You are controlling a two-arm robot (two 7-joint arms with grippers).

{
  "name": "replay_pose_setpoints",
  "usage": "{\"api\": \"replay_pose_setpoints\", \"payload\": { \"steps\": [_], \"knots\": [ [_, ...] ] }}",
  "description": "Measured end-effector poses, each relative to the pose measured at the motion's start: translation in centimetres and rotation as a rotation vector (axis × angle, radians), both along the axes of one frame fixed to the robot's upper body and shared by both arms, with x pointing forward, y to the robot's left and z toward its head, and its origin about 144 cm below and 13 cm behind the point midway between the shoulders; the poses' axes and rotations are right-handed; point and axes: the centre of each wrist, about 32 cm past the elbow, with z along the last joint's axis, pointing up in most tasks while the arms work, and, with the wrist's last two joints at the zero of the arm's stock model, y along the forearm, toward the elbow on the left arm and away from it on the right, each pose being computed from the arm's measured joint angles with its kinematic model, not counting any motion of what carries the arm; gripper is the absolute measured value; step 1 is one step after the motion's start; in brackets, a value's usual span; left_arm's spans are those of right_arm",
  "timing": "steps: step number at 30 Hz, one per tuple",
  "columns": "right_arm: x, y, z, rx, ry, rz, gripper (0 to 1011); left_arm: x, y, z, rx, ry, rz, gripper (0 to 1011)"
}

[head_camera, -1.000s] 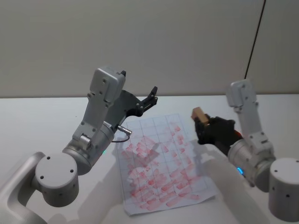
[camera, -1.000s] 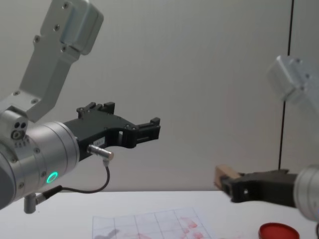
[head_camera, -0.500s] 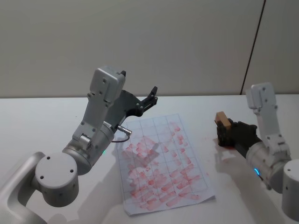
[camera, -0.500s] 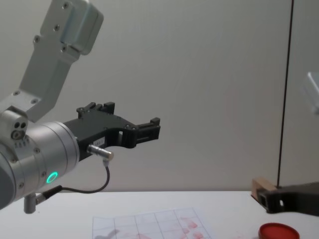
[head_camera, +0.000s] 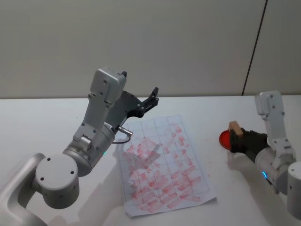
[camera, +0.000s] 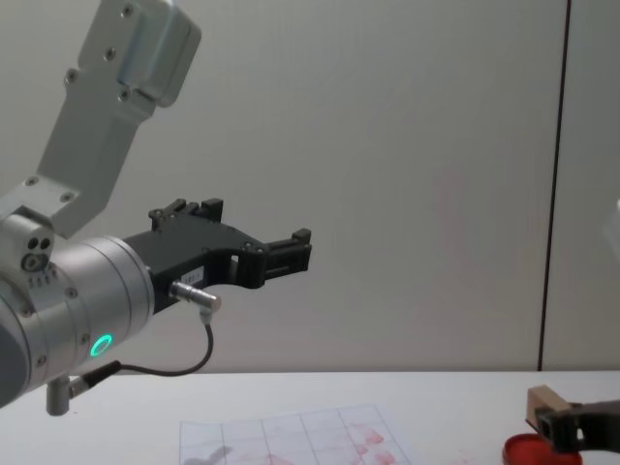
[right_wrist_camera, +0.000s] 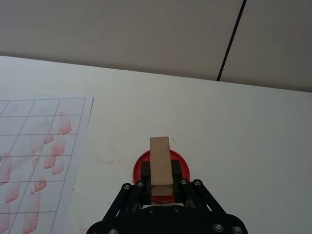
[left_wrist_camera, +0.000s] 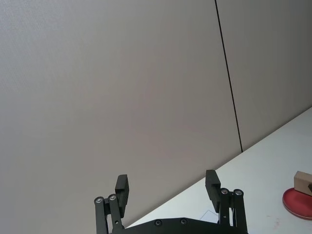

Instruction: Use the one hand to pick up the stamp and affix it onto the A4 paper.

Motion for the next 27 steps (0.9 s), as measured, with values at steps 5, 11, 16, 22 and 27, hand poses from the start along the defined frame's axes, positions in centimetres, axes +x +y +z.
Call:
{"api": "replay_pose_setpoints", "payload": {
  "steps": [5, 11, 16, 22, 27],
  "knots": [
    [0.7, -0.3, -0.6, -0.001, 0.011, -0.013, 219, 0.0, 0.0, 0.0, 0.0, 0.0, 0.0, 1002],
    [1.5, -0.4, -1.2, -0.002, 0.018, -0.02, 220, 0.0, 0.0, 0.0, 0.0, 0.0, 0.0, 1001],
    [2.0, -0.5, -1.6, 0.0, 0.022, -0.015, 348, 0.0, 0.0, 0.0, 0.0, 0.0, 0.0, 1001],
    [2.3, -0.5, -1.8, 0.005, 0.014, -0.007, 510, 0.0, 0.0, 0.0, 0.0, 0.0, 0.0, 1001],
    [2.3, -0.5, -1.6, 0.014, -0.014, 0.0, 675, 0.0, 0.0, 0.0, 0.0, 0.0, 0.0, 1001]
  ]
}}
